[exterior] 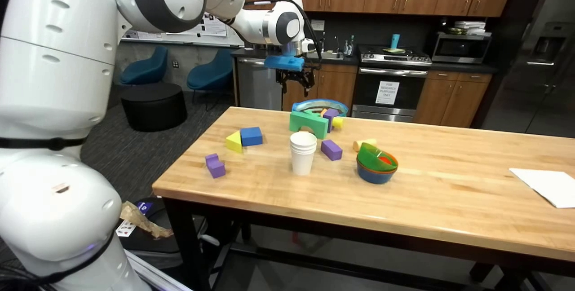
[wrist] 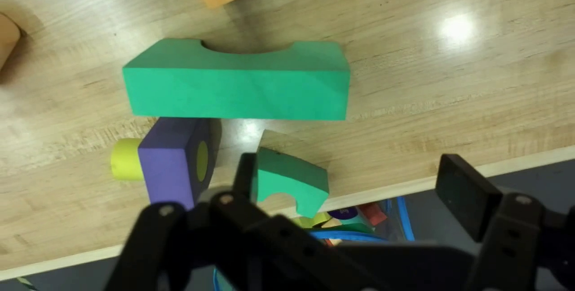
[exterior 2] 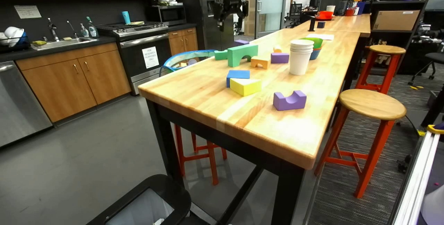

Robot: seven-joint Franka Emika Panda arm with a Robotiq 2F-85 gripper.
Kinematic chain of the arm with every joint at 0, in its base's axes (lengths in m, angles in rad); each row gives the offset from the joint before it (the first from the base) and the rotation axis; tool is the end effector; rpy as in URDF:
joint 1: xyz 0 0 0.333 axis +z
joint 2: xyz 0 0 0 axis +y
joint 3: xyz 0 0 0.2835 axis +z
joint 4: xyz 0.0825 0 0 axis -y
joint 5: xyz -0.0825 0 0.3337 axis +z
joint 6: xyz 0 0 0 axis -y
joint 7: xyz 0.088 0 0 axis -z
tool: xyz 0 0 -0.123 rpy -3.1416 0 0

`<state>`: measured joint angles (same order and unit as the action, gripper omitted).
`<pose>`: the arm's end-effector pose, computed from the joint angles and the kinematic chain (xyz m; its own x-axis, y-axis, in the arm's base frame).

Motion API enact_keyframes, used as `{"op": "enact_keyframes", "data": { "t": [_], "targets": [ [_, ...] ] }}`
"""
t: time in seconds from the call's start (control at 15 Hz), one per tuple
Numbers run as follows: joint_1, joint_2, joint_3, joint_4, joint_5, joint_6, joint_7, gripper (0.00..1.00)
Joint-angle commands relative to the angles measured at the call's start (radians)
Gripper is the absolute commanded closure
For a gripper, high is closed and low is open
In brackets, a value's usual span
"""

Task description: Move the green block at the front of the table backwards.

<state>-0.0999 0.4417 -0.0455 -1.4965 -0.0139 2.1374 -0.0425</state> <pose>0.6411 -0.0903 0.4083 0.9769 -0.0844 0.1965 -0.0941 -0.9947 0.0408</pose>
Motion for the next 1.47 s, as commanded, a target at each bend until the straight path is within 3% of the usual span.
{"op": "enact_keyframes", "data": {
  "t": [0.0,1.0,1.4],
  "targets": [
    [0.018,-0.145,-0.006,-0.14,-0.005,0.017,0.028,0.0],
    [0.029,-0.624,-0.002,-0.595,-0.026,-0.002,0.046,0.0],
    [0.032,-0.768,-0.011,-0.781,0.005,0.05,0.006,0.0]
  ]
}}
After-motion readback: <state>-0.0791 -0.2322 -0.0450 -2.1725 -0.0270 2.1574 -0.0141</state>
